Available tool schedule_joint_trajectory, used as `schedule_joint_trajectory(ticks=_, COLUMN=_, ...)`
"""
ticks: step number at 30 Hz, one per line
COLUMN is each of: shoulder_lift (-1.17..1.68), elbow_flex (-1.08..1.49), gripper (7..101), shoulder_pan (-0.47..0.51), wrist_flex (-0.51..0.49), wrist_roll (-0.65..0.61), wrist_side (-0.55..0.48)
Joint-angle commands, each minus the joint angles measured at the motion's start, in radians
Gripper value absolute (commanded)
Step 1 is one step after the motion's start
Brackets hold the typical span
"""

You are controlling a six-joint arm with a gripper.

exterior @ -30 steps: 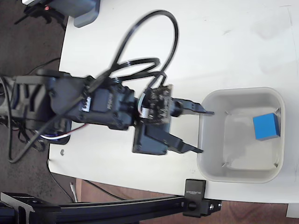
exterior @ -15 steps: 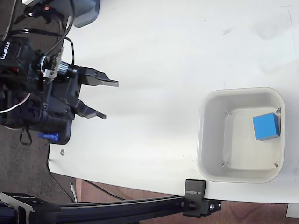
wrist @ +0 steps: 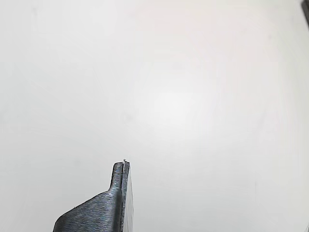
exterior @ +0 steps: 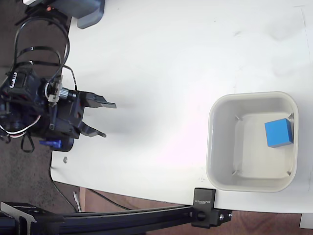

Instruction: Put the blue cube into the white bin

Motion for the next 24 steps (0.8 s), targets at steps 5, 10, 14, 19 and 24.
schedule_joint_trajectory(ticks=5, shoulder_lift=0.023, elbow_flex=-0.017, gripper=100.3, shoulder_pan=0.023, wrist_flex=-0.020, wrist_roll=-0.020, wrist_side=-0.044)
schedule_joint_trajectory(ticks=10, shoulder_lift=0.023, elbow_flex=-0.017, gripper=100.3, shoulder_pan=0.026, wrist_flex=-0.020, wrist_roll=-0.021, wrist_side=-0.048)
schedule_joint_trajectory(ticks=14, shoulder_lift=0.023, elbow_flex=-0.017, gripper=100.3, shoulder_pan=0.026, wrist_flex=-0.020, wrist_roll=-0.021, wrist_side=-0.048)
schedule_joint_trajectory(ticks=19, shoulder_lift=0.023, elbow_flex=-0.017, gripper=100.3, shoulder_pan=0.026, wrist_flex=-0.020, wrist_roll=-0.021, wrist_side=-0.048)
schedule_joint_trajectory(ticks=24, shoulder_lift=0.023, elbow_flex=-0.017, gripper=100.3, shoulder_pan=0.026, wrist_flex=-0.020, wrist_roll=-0.021, wrist_side=-0.048)
